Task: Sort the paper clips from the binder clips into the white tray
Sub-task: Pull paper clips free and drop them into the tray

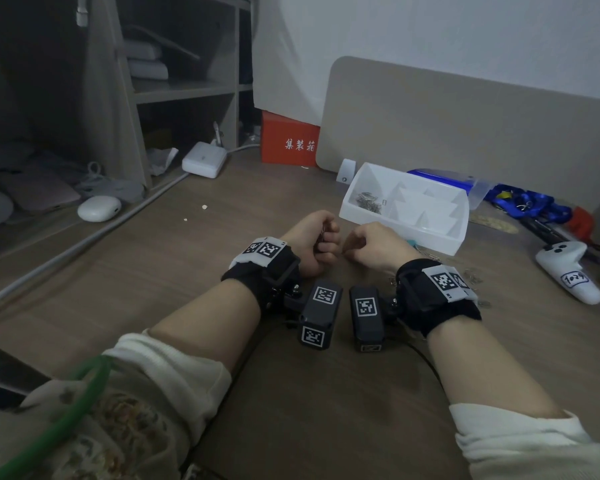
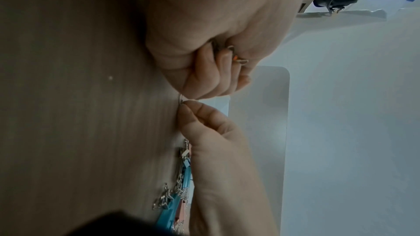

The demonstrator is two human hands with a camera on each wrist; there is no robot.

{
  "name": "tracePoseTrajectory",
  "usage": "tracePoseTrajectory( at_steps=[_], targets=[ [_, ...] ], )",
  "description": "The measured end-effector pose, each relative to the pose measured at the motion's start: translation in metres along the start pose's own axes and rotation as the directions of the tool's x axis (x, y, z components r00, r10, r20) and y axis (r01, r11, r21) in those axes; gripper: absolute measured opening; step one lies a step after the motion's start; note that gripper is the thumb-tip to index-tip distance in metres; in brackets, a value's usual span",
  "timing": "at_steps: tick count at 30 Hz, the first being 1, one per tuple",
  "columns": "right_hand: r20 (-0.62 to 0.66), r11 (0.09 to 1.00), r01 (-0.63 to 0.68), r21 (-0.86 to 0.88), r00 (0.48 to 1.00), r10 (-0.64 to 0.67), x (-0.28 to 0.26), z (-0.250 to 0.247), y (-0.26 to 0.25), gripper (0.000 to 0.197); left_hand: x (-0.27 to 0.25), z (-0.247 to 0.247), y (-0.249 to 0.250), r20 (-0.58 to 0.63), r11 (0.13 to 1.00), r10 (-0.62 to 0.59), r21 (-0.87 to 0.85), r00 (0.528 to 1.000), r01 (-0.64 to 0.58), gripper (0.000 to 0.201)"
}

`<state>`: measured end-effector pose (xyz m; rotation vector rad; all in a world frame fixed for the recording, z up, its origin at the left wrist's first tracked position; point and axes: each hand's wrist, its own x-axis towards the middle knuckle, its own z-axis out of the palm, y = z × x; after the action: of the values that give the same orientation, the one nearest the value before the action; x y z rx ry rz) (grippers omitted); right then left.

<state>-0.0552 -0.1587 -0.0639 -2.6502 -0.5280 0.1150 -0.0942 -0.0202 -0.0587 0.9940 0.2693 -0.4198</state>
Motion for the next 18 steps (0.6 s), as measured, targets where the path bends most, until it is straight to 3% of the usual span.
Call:
tracePoseTrajectory(
  at_steps=[6, 8, 10, 14, 16, 18],
  targets=[
    [0.035, 0.988, -0.009, -0.157, 0.999, 0.014, -0.003, -0.004, -0.007, 0.015, 0.003, -0.003, 0.001, -0.003, 0.996, 0.004, -0.085, 1.000, -0.005, 0.041],
    [-0.055, 0.990, -0.050, -0.129, 0.998, 0.043, -0.003, -0.004, -0.007, 0.018, 0.002, -0.004, 0.001, 0.003, 0.995, 0.004, -0.104, 1.000, -0.004, 0.040],
    [-0.227, 0.997, -0.070, 0.021, 0.971, 0.073, -0.003, -0.006, -0.007, 0.016, 0.002, -0.004, 0.001, 0.004, 0.994, -0.002, -0.113, 1.000, 0.002, 0.040],
    [-0.532, 0.951, 0.146, 0.272, 0.847, 0.022, -0.006, -0.017, -0.014, 0.005, 0.004, -0.003, 0.000, 0.027, 0.993, -0.019, -0.112, 0.999, 0.022, 0.043],
    [-0.592, 0.888, 0.277, 0.368, 0.806, -0.007, -0.010, -0.023, -0.019, 0.003, 0.005, -0.001, -0.002, 0.055, 0.995, -0.028, -0.091, 0.998, 0.033, 0.047],
    [-0.588, 0.839, 0.341, 0.423, 0.808, -0.033, -0.014, -0.025, -0.021, 0.003, 0.007, 0.001, -0.004, 0.080, 0.997, -0.043, -0.067, 0.996, 0.048, 0.050]
  ],
)
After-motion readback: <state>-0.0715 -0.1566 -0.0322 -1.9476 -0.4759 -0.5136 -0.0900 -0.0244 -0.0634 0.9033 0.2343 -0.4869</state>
